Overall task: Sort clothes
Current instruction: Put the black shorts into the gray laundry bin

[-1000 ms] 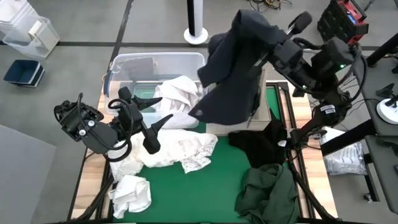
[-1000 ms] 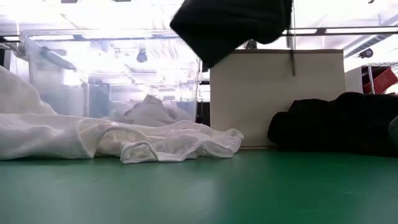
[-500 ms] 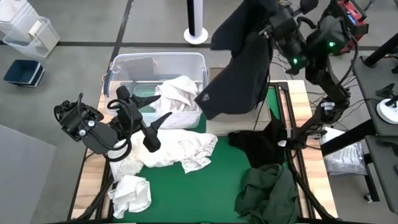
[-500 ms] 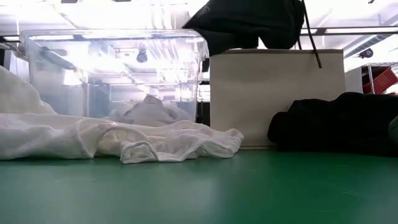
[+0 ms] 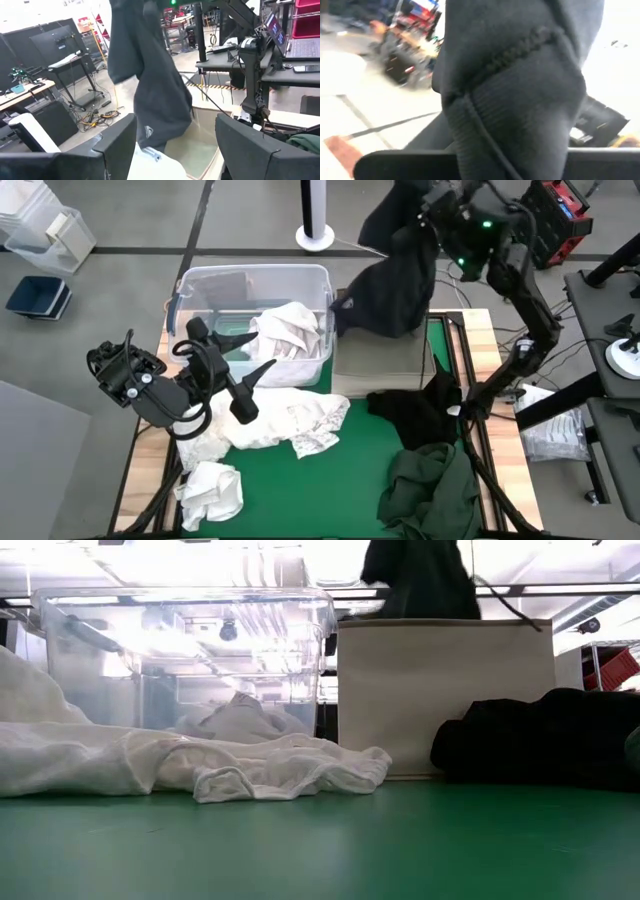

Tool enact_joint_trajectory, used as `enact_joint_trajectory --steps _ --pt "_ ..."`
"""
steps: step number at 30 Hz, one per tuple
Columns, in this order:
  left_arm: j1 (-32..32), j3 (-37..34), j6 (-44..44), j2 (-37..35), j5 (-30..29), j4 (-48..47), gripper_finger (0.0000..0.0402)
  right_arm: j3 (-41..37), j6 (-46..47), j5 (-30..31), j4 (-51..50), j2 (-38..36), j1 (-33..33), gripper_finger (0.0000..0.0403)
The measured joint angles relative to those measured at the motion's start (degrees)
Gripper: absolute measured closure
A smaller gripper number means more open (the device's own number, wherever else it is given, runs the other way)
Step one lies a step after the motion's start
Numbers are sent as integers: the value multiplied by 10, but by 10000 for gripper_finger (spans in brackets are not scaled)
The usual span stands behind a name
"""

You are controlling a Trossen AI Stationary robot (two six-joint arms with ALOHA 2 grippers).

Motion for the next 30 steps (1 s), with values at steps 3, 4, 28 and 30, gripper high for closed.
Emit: enact_joint_trajectory --steps 3,4,28,30 --pt "0 0 0 0 -1 0 157 0 78 -40 -66 6 -17 390" --pt "0 0 0 0 -1 0 157 0 99 -52 -87 9 -20 390" --pt "0 0 -2 -1 -1 -5 157 -4 128 -114 -148 48 -20 390" --pt "0 0 -6 -1 -1 -5 157 -3 93 -98 -93 47 -20 390"
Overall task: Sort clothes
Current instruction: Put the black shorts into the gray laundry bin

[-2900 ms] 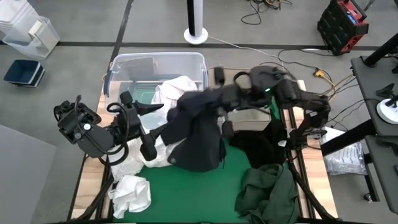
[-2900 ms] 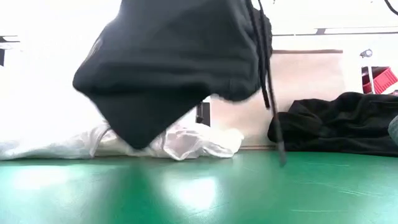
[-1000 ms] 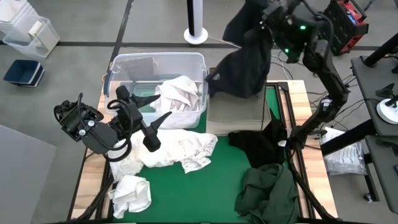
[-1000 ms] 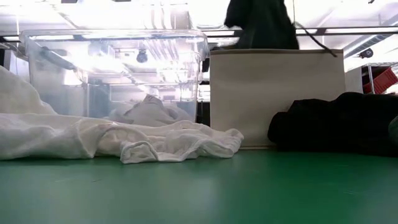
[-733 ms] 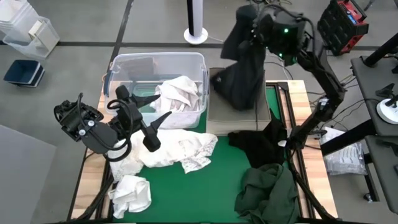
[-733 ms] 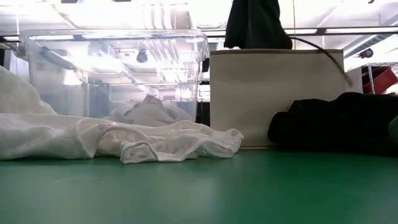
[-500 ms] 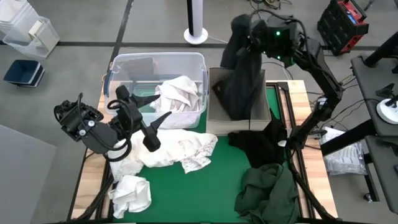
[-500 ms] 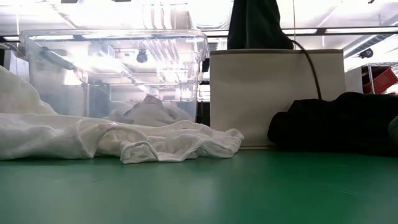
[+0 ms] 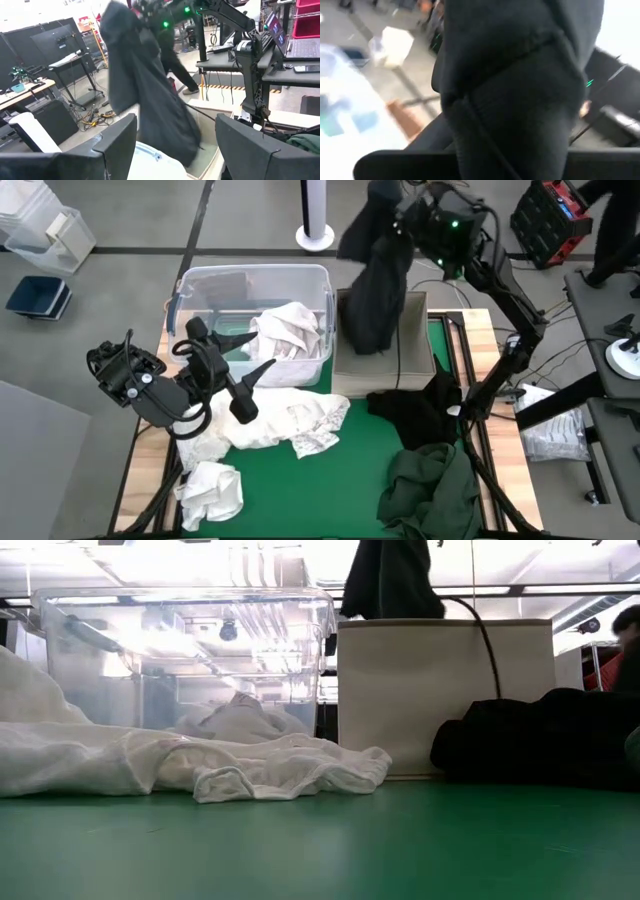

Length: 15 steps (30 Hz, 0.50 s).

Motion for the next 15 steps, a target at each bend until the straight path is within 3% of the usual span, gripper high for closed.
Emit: enact_joint_trajectory --steps 7,15 --pt "0 0 -1 0 0 0 157 0 -97 3 145 -1 -13 390" --pt "0 0 -1 0 0 0 157 0 -148 4 221 -1 -43 390"
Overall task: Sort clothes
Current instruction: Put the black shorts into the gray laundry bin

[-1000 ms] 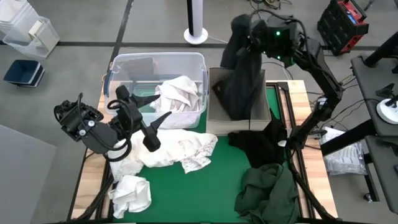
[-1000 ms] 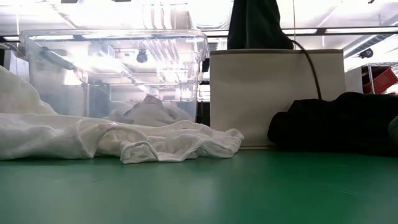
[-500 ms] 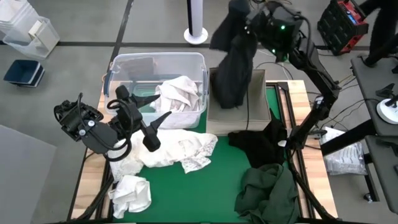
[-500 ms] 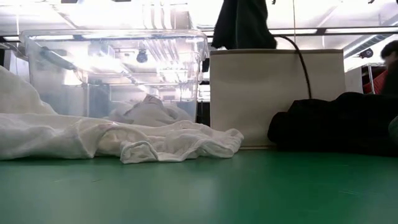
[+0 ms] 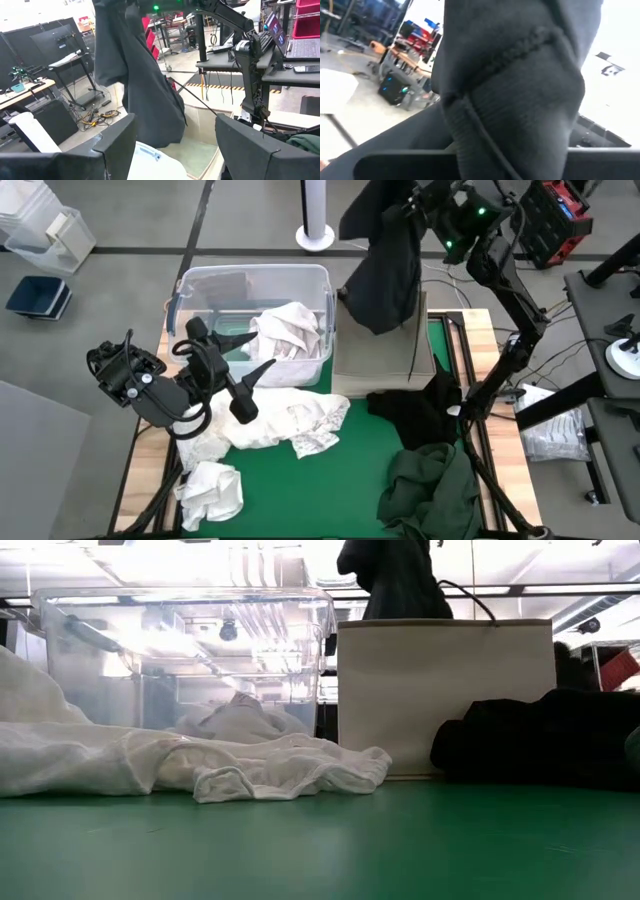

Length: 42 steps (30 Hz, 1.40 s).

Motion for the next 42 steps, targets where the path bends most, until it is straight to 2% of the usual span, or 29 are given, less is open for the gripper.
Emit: enact_joint_trajectory --steps 10,17,24,35,38,42 --pt "0 0 1 0 0 0 157 1 -14 -1 82 0 -25 390" --pt "0 0 4 0 0 0 157 4 34 -3 60 -2 -22 390" --pt "0 0 4 0 -1 -5 157 4 82 -4 -68 -18 2 390" --pt "8 0 5 0 -2 -18 157 5 231 -48 -261 -55 35 390" --pt "12 0 6 0 -2 -18 157 5 253 -70 -308 -55 35 390" --pt "14 0 7 0 -2 -23 157 5 256 -70 -366 -52 35 390"
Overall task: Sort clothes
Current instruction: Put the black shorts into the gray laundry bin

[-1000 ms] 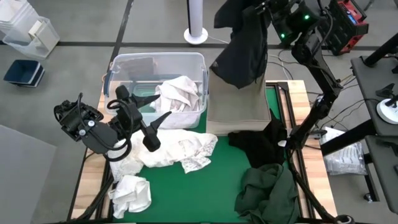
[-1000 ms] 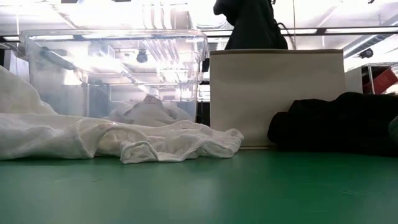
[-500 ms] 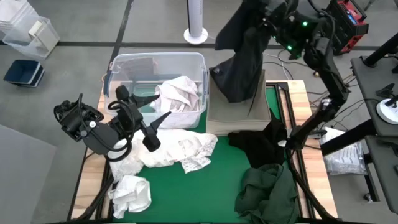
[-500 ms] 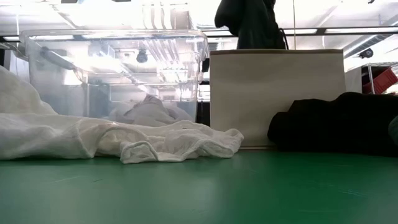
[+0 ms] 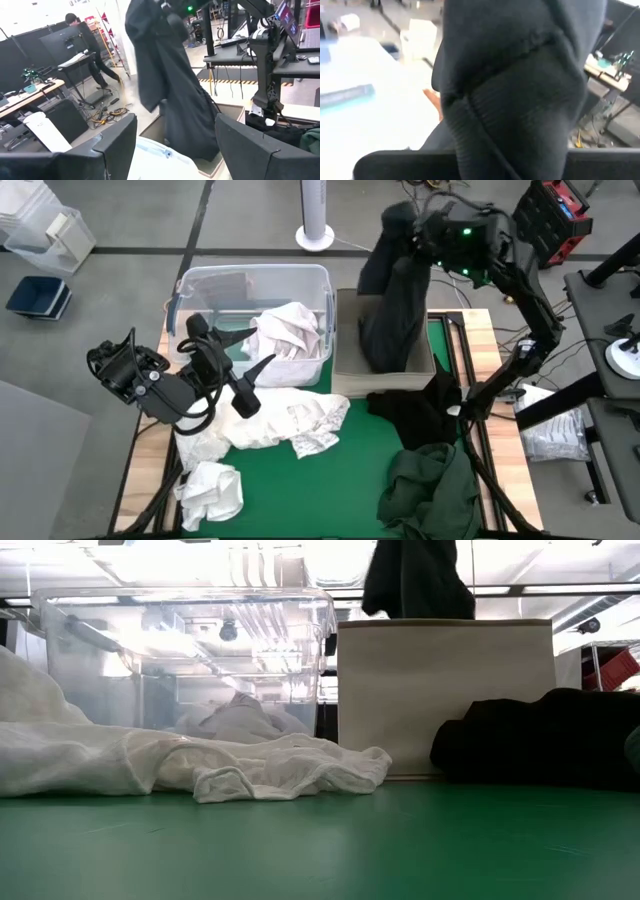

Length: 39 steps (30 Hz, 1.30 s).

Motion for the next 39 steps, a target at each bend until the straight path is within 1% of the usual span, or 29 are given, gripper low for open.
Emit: enact_joint_trajectory --steps 2,8,13,15,19,27,29,34,39 --pt "0 0 0 0 0 -2 157 -2 1 -5 -29 5 0 390" --pt "0 0 0 0 0 -8 157 -20 21 -55 -119 15 0 390" --pt "1 0 0 0 0 -10 157 -58 35 -59 -158 14 4 390" --pt "1 0 0 0 0 -11 157 -75 42 -63 -161 14 4 390" --pt "1 0 0 0 0 -11 157 -111 56 -102 -164 14 4 390" --pt "1 0 0 0 0 -11 157 -198 70 -121 -163 14 4 390" --pt "1 0 0 0 0 -11 157 -218 73 -135 -162 14 4 390" --pt "1 0 0 0 1 -11 157 -272 91 -163 -140 14 4 390" --pt "1 0 -2 0 1 -11 157 -318 102 -176 -102 15 4 390"
